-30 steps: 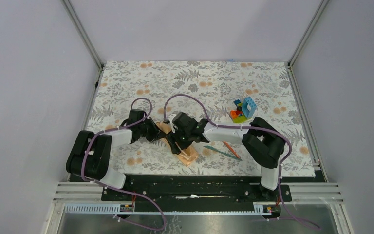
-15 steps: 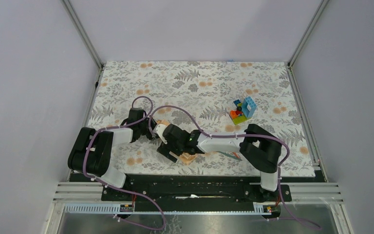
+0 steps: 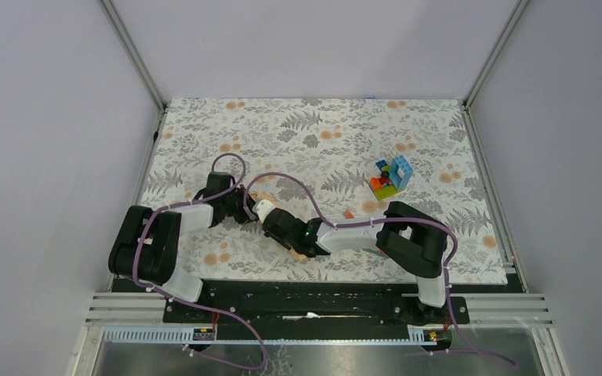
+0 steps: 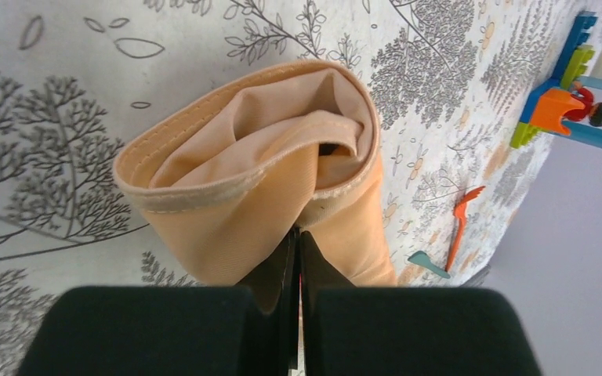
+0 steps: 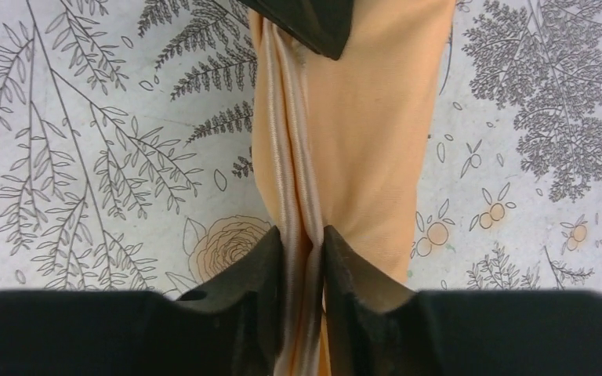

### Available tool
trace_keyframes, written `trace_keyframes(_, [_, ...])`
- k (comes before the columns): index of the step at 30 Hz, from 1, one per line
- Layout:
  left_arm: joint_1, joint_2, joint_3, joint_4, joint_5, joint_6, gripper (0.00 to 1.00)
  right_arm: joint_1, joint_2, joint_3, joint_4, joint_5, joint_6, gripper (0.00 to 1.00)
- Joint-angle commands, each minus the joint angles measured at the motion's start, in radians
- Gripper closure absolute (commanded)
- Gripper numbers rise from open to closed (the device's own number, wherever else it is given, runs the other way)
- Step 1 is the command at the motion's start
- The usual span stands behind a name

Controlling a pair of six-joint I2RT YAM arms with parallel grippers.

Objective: Fold the napkin into a case and place the utensils inside
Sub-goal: Pick up the smaller rectangle-folded napkin from the center of the board, then turn over the smaller rectangle-folded napkin at the center of the board.

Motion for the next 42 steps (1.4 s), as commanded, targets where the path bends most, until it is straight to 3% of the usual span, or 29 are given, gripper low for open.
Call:
trace_keyframes(1, [0.007, -0.074, 0.05, -0.175, -0.117, 0.084, 1.0, 0.011, -0.038, -0.054, 0.068, 0.064, 0.023, 0.81])
trace_keyframes(4, [0.013, -0.165, 0.166, -0.339, -0.135, 0.136, 0.96, 0.011, -0.063, -0.044, 0.079, 0.012, 0.05, 0.99])
trace_keyframes(7, [0.026, -0.288, 0.35, -0.53, -0.212, 0.213, 0.84, -0.003, -0.092, -0.025, 0.068, -0.123, 0.096, 1.0])
trace_keyframes(9, [0.039, -0.356, 0.452, -0.635, -0.281, 0.252, 0.73, -0.05, -0.113, -0.025, 0.083, -0.324, 0.17, 1.0])
trace_keyframes(12, [0.055, -0.432, 0.547, -0.735, -0.358, 0.286, 0.68, -0.148, -0.089, -0.011, 0.149, -0.729, 0.345, 1.0])
trace_keyframes(15, [0.065, -0.492, 0.56, -0.767, -0.357, 0.284, 0.67, -0.211, -0.031, -0.03, 0.341, -1.041, 0.579, 1.0])
trace_keyframes(18, [0.065, -0.532, 0.528, -0.768, -0.32, 0.259, 0.66, -0.258, 0.043, -0.07, 0.618, -1.218, 0.875, 1.0])
trace_keyframes(22, [0.067, -0.557, 0.481, -0.765, -0.284, 0.241, 0.66, -0.326, 0.172, -0.141, 1.039, -1.309, 1.269, 1.0])
trace_keyframes(25, [0.066, -0.567, 0.443, -0.745, -0.255, 0.232, 0.66, -0.38, 0.243, -0.175, 1.212, -1.316, 1.408, 1.0])
trace_keyframes(28, [0.066, -0.559, 0.408, -0.725, -0.216, 0.228, 0.66, -0.427, 0.256, -0.193, 1.193, -1.317, 1.379, 1.0])
trace_keyframes(33, [0.067, -0.538, 0.326, -0.646, -0.121, 0.213, 0.66, -0.48, 0.22, -0.204, 0.944, -1.298, 1.187, 0.96])
trace_keyframes(34, [0.066, -0.528, 0.306, -0.623, -0.095, 0.206, 0.66, -0.49, 0.208, -0.203, 0.883, -1.283, 1.14, 0.91])
trace_keyframes(38, [0.067, -0.468, 0.2, -0.485, -0.003, 0.16, 0.66, -0.523, 0.121, -0.18, 0.589, -1.208, 0.906, 0.53])
trace_keyframes(42, [0.065, -0.359, 0.145, -0.3, 0.076, 0.098, 0.69, -0.542, -0.004, -0.098, 0.223, -1.068, 0.623, 0.32])
